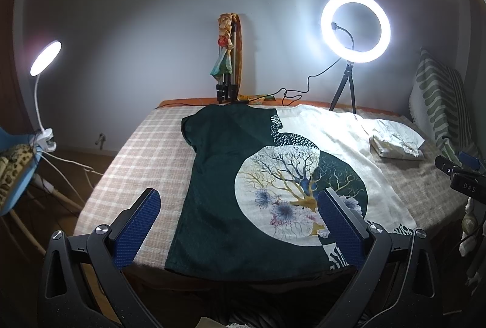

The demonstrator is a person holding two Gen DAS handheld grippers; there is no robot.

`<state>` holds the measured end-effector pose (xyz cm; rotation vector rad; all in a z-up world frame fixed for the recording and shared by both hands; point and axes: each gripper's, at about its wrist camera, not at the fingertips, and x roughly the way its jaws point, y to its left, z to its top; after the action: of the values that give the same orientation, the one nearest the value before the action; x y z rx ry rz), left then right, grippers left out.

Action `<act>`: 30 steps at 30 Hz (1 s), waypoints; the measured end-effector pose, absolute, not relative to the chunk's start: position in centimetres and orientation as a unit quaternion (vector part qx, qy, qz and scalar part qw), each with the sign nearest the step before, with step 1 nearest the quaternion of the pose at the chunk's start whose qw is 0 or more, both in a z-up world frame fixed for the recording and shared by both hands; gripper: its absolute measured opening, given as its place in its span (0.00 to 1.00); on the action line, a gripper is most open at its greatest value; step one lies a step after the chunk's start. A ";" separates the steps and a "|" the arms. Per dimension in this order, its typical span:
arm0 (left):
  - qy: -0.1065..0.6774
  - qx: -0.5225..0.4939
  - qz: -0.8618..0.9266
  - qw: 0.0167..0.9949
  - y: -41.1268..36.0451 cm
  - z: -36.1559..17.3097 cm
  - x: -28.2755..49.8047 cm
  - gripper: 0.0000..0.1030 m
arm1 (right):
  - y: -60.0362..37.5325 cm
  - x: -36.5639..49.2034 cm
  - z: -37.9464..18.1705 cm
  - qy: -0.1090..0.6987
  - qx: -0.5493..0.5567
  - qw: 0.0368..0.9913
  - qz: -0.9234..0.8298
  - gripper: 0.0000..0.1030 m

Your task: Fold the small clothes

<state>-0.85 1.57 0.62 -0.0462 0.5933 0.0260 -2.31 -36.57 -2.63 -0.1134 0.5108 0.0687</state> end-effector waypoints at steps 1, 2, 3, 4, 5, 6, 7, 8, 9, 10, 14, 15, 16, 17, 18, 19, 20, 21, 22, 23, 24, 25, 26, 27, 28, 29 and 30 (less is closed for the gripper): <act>0.292 -0.023 0.013 0.956 1.6 0.6 -0.9 0.99 | -36.6 -2.3 -2.7 0.252 -0.056 0.965 0.034 0.99; 0.293 -0.022 0.013 0.956 1.5 0.6 -0.8 0.99 | -36.6 -2.3 -2.7 0.253 -0.056 0.965 0.034 0.99; 0.294 -0.022 0.013 0.956 1.5 0.6 -0.7 0.99 | -36.6 -2.2 -2.7 0.254 -0.055 0.965 0.034 0.99; 0.294 -0.022 0.013 0.955 1.5 0.5 -0.6 0.99 | -36.6 -2.1 -2.8 0.255 -0.055 0.965 0.033 0.99; 0.295 -0.021 0.013 0.955 1.5 0.5 -0.5 0.99 | -36.6 -1.9 -2.9 0.256 -0.055 0.965 0.032 0.99; 0.296 -0.021 0.013 0.955 1.5 0.5 -0.4 0.99 | -36.6 -1.8 -2.9 0.256 -0.055 0.965 0.032 0.99; 0.296 -0.020 0.013 0.955 1.5 0.4 -0.2 0.99 | -36.7 -1.7 -2.9 0.257 -0.054 0.964 0.031 0.99; 0.296 -0.020 0.013 0.955 1.5 0.4 -0.2 0.99 | -36.7 -1.5 -3.0 0.257 -0.053 0.964 0.031 0.99; 0.297 -0.020 0.013 0.955 1.5 0.4 -0.1 0.99 | -36.8 -1.4 -3.0 0.258 -0.052 0.964 0.030 0.99; 0.297 -0.020 0.012 0.955 1.6 0.4 0.0 0.99 | -36.8 -1.3 -3.0 0.258 -0.051 0.964 0.028 0.99; 0.297 -0.022 0.014 0.955 1.8 0.2 0.3 0.99 | -36.7 -0.7 -3.0 0.262 -0.047 0.964 0.025 0.99; 0.297 -0.023 0.014 0.955 1.9 0.1 0.4 0.99 | -36.6 -0.7 -2.9 0.262 -0.048 0.964 0.024 0.99; 0.298 -0.024 0.013 0.954 2.0 0.0 0.6 0.99 | -36.6 -0.6 -2.9 0.261 -0.049 0.964 0.024 0.99; 0.299 -0.025 0.013 0.954 2.0 -0.1 0.7 0.99 | -36.5 -0.6 -2.8 0.260 -0.051 0.964 0.023 0.99; 0.299 -0.025 0.013 0.954 2.1 -0.2 0.7 0.99 | -36.4 -0.5 -2.7 0.259 -0.052 0.964 0.022 0.99; 0.300 -0.026 0.012 0.953 2.2 -0.3 0.8 0.99 | -36.3 -0.5 -2.7 0.259 -0.053 0.964 0.021 0.99; 0.301 -0.027 0.012 0.953 2.2 -0.3 0.9 0.99 | -36.3 -0.4 -2.6 0.259 -0.053 0.964 0.020 0.99; 0.302 -0.027 0.012 0.953 2.2 -0.4 1.0 0.99 | -36.2 -0.3 -2.6 0.259 -0.053 0.964 0.020 0.99; 0.303 -0.027 0.012 0.953 2.3 -0.5 1.1 0.99 | -36.2 -0.4 -2.7 0.260 -0.053 0.964 0.019 0.99; 0.304 -0.028 0.013 0.952 2.4 -0.5 1.2 0.99 | -36.2 -0.3 -2.7 0.261 -0.053 0.964 0.019 0.99; 0.305 -0.028 0.015 0.952 2.5 -0.6 1.3 0.99 | -36.1 -0.2 -2.7 0.261 -0.053 0.964 0.019 0.99; 0.307 -0.029 0.018 0.951 2.7 -0.7 1.4 0.99 | -36.1 0.0 -2.7 0.263 -0.053 0.963 0.019 0.99; 0.308 -0.030 0.020 0.951 2.8 -0.8 1.5 0.99 | -36.0 0.2 -2.7 0.263 -0.053 0.963 0.020 0.99; 0.310 -0.031 0.023 0.950 3.0 -0.9 1.6 0.99 | -35.9 0.4 -2.8 0.264 -0.054 0.963 0.020 0.99; 0.312 -0.033 0.026 0.949 3.2 -1.0 1.7 0.99 | -35.8 0.6 -2.8 0.265 -0.054 0.963 0.021 0.99; 0.314 -0.036 0.028 0.948 3.4 -1.2 1.9 0.99 | -35.7 0.8 -2.8 0.265 -0.055 0.962 0.022 0.99; 0.318 -0.038 0.030 0.947 3.6 -1.3 2.1 0.99 | -35.6 1.0 -2.8 0.266 -0.057 0.962 0.023 0.99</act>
<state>2.07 3.62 -1.34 -0.0778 0.6465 0.0615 0.97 -35.60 -2.82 -0.1162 0.5381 0.0475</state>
